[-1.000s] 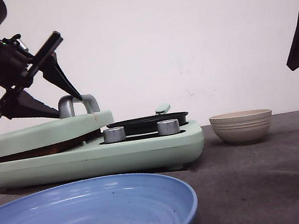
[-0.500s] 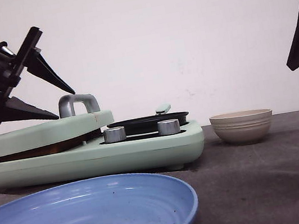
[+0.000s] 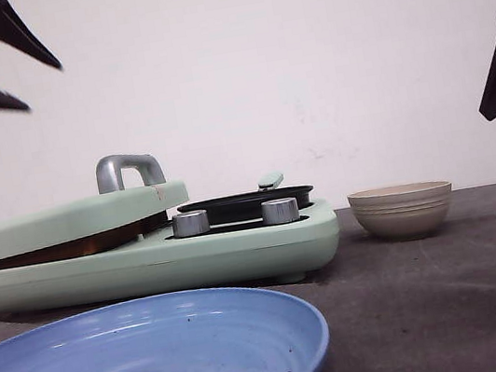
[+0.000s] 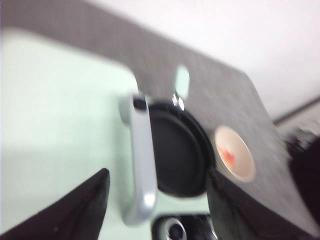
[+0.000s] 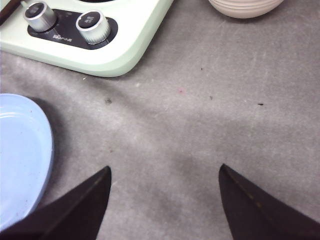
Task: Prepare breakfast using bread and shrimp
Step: 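Raise the left gripper away from the closed press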
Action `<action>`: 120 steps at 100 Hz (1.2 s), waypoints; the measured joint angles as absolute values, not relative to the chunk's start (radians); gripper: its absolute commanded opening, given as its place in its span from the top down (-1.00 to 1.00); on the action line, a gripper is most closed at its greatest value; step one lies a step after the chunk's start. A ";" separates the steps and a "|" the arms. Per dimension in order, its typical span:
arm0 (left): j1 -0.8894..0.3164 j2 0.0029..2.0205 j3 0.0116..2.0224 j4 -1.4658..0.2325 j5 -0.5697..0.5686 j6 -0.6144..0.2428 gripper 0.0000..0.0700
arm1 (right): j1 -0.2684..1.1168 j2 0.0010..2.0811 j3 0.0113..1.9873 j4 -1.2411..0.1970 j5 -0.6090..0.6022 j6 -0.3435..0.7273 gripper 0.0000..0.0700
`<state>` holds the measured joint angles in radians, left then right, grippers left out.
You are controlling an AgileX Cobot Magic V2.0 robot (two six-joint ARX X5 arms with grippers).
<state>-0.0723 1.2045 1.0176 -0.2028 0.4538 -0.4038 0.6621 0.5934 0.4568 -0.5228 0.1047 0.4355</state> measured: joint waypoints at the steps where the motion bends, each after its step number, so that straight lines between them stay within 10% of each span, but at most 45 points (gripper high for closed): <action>1: -0.072 1.195 1.018 -0.202 0.446 -0.400 0.11 | 0.662 0.593 0.457 -0.523 0.105 0.435 -0.18; 120: -0.072 0.855 0.999 -0.426 0.339 -0.136 0.11 | 0.514 0.802 0.669 -0.464 0.002 0.361 -0.18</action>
<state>-0.0723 0.8551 0.9989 -0.4259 0.3393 -0.1356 0.5137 0.8024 0.6685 -0.4637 0.0021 0.3614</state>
